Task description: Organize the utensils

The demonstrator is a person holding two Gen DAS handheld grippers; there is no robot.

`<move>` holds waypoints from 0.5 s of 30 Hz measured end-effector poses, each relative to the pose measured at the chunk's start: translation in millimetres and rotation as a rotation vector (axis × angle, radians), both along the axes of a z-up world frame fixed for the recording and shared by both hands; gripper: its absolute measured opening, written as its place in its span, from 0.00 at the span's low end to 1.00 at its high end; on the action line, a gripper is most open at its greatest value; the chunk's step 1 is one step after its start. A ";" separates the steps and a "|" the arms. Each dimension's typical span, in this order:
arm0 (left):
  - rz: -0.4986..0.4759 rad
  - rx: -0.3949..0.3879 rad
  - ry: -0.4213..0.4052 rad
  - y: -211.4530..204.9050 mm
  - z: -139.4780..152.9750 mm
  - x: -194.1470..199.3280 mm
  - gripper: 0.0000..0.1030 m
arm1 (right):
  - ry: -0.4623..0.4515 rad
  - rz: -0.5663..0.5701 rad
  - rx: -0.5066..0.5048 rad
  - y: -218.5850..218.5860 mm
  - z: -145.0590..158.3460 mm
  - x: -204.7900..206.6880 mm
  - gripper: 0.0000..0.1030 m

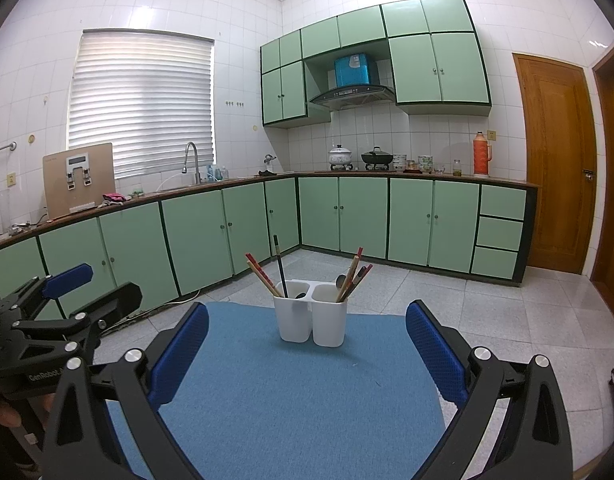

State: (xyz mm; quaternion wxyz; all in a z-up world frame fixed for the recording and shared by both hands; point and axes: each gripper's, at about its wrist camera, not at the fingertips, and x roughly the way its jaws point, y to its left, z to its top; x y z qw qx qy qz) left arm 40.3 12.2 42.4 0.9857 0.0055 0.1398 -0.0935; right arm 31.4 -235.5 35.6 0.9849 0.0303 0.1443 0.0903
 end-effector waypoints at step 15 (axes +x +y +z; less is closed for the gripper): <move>0.006 -0.005 0.007 1.1 -3.2 1.1 0.95 | 0.002 -0.002 0.000 -1.3 -3.1 -0.3 0.94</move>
